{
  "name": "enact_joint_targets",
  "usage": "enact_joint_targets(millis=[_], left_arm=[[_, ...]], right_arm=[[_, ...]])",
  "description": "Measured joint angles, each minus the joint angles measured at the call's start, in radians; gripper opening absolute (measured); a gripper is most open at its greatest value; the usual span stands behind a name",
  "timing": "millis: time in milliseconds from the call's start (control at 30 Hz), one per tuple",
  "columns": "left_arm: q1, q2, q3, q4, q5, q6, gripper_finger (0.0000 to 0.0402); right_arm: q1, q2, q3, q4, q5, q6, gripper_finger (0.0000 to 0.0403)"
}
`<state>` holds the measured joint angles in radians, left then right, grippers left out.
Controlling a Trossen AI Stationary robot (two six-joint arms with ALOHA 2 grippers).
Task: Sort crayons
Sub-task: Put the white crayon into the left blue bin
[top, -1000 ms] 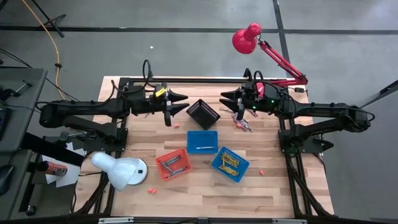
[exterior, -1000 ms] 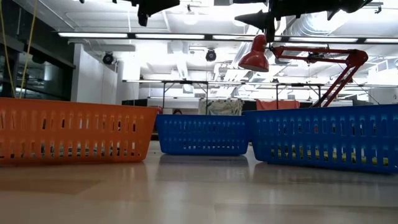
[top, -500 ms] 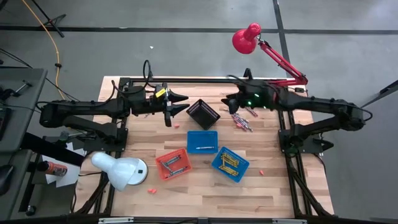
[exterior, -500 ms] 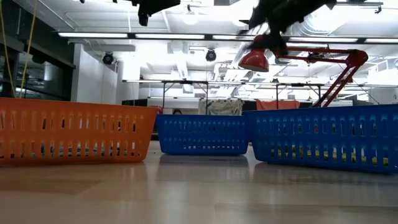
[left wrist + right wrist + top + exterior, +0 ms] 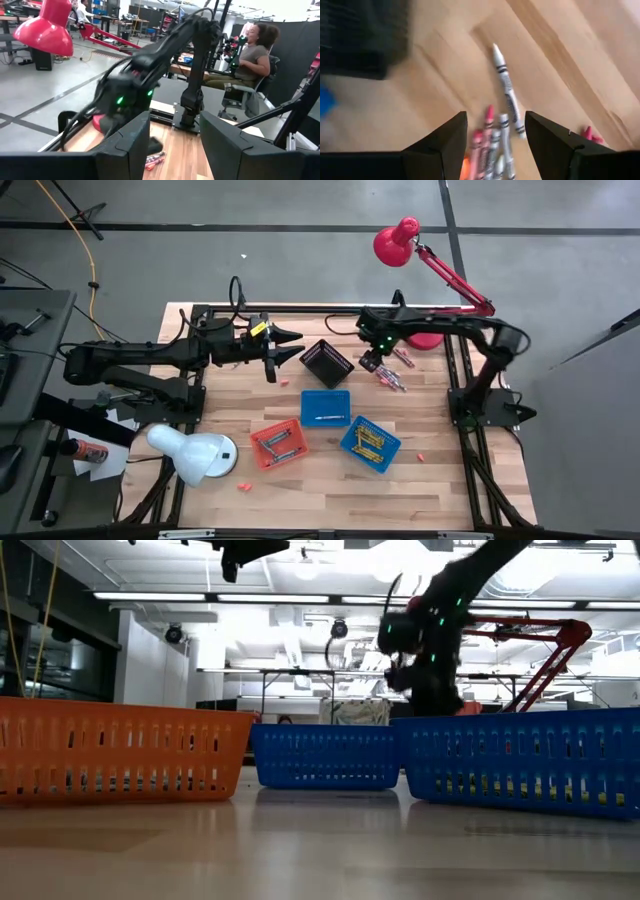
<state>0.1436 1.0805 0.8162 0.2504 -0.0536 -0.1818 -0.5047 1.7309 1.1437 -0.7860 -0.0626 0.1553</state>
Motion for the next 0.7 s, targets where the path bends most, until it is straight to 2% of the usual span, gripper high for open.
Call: enact_joint_targets(millis=[233, 567, 700], left_arm=[[0.0, 0.0, 0.0, 0.0, 0.0, 0.0, 0.0158], [0.0, 0.0, 0.0, 0.0, 0.0, 0.001, 0.0158], [0.0, 0.0, 0.0, 0.0, -0.003, 0.001, 0.0158]], right_arm=[[-0.001, 0.131, 0.0, 0.055, 0.031, -0.033, 0.0195], [-0.016, 0.147, 0.001, 0.098, 0.059, -0.069, 0.0194], [-0.028, 0.162, 0.004, 0.097, 0.063, -0.084, 0.0159]])
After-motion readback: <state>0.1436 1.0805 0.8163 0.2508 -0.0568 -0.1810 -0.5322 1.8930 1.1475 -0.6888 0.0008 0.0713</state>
